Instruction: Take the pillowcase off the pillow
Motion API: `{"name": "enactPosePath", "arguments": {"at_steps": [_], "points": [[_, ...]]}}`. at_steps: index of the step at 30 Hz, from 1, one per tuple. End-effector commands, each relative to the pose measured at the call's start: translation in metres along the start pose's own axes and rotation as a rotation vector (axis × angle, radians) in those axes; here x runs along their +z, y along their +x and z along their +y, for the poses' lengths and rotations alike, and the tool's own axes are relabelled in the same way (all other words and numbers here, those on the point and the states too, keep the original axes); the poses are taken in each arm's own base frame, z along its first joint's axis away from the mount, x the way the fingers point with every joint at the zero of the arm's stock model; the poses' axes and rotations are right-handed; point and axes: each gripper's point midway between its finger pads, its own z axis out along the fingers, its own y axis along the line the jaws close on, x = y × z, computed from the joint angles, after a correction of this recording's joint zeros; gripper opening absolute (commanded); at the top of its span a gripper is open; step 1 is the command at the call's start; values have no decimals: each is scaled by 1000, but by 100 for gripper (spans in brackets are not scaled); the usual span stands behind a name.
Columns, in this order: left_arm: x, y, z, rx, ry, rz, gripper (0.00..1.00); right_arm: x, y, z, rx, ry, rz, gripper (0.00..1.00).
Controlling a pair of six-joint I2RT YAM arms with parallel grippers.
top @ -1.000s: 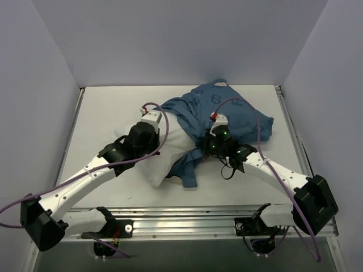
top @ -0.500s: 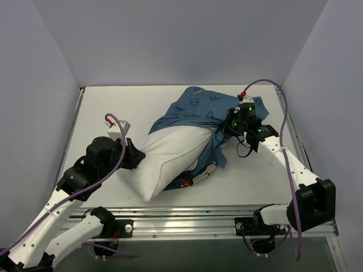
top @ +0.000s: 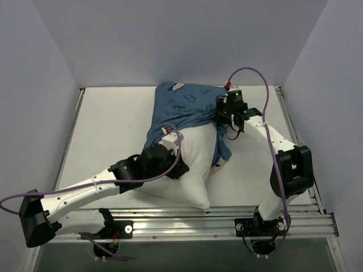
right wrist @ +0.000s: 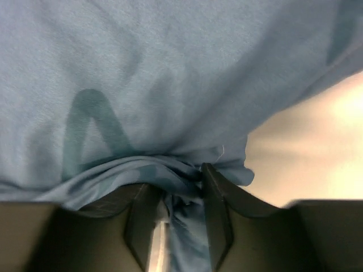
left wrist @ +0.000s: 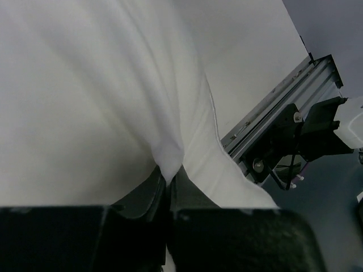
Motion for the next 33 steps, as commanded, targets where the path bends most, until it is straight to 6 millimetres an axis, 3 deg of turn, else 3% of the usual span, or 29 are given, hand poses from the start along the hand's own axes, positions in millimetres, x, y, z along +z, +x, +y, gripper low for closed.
{"name": "enactPosePath", "arguments": {"at_steps": [1, 3, 4, 5, 7, 8, 10, 14, 15, 17, 18, 20, 21, 25, 29, 33], "points": [[9, -36, -49, 70, 111, -114, 16, 9, -29, 64, -157, -121, -74, 39], [12, -47, -43, 107, 54, -139, 32, 11, -44, 79, -191, -119, -99, 48], [9, -53, -41, 120, 34, -155, 54, 10, -48, 80, -199, -110, -104, 58], [3, -65, -35, 130, -22, -191, 66, 7, -55, 82, -198, -104, -120, 65], [-12, -81, -25, 140, -87, -245, 86, -7, -72, 80, -201, -77, -165, 81], [-22, -89, -9, 132, -177, -281, 97, -19, -82, 78, -195, -55, -196, 84], [-42, -102, 11, 95, -248, -348, 94, -33, -84, 77, -201, -48, -201, 92], [-67, -101, 67, -13, -380, -392, 96, -88, -82, 100, -254, -86, -265, 99], [-68, -94, 90, -59, -424, -383, 99, -95, -63, 118, -300, -121, -248, 100], [-76, -85, 108, -99, -451, -376, 95, -118, -51, 134, -350, -154, -272, 100], [-78, -81, 117, -116, -471, -371, 92, -128, -31, 157, -399, -210, -258, 100], [-77, -66, 133, -161, -485, -346, 91, -137, -8, 167, -450, -225, -240, 100], [-76, -62, 138, -173, -483, -336, 90, -144, 12, 183, -493, -263, -227, 100], [-63, -45, 138, -225, -400, -296, 90, -144, 65, 194, -560, -281, -150, 100], [-62, -42, 141, -249, -401, -303, 90, -129, 124, 190, -649, -247, -45, 100], [-65, -38, 151, -252, -440, -299, 90, -119, 161, 187, -673, -242, 12, 100]]}}
